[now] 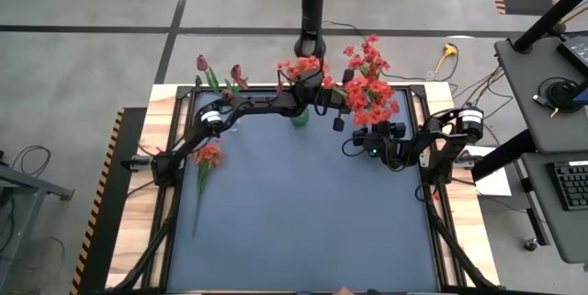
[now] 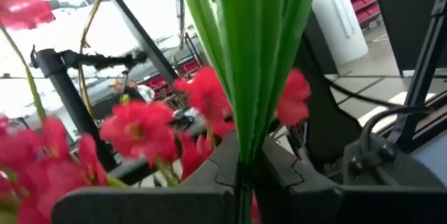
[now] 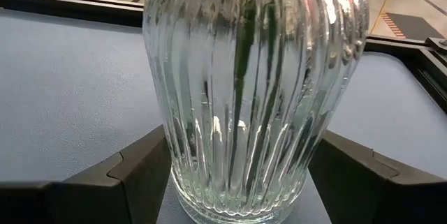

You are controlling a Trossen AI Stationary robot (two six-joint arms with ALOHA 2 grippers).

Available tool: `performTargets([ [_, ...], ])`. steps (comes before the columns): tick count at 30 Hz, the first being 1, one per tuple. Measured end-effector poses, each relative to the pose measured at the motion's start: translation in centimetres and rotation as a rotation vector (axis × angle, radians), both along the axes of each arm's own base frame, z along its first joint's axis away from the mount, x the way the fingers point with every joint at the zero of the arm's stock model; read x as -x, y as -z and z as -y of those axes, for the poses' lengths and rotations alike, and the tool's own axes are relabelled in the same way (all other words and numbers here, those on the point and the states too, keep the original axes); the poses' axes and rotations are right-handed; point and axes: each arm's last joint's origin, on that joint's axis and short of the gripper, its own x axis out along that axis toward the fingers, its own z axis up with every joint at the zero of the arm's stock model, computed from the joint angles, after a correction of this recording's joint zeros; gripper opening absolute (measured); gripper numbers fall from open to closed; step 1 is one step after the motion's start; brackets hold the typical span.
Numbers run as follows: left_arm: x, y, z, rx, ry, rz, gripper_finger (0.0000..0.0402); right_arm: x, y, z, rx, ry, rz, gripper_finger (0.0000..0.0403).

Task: Sort flowers into vase by color
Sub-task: Put the red flowers into the right transparent vase

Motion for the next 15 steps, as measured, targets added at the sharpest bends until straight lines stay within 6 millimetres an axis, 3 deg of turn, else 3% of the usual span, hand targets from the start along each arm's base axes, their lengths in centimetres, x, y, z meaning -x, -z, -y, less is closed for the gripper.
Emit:
performTargets([
  [15, -1.9, 0.7, -1.5, 0.030, 0.010, -0.071, 0.0004, 0.0, 0.0, 0.0, -0.001, -0.002, 0.001, 0.0288],
])
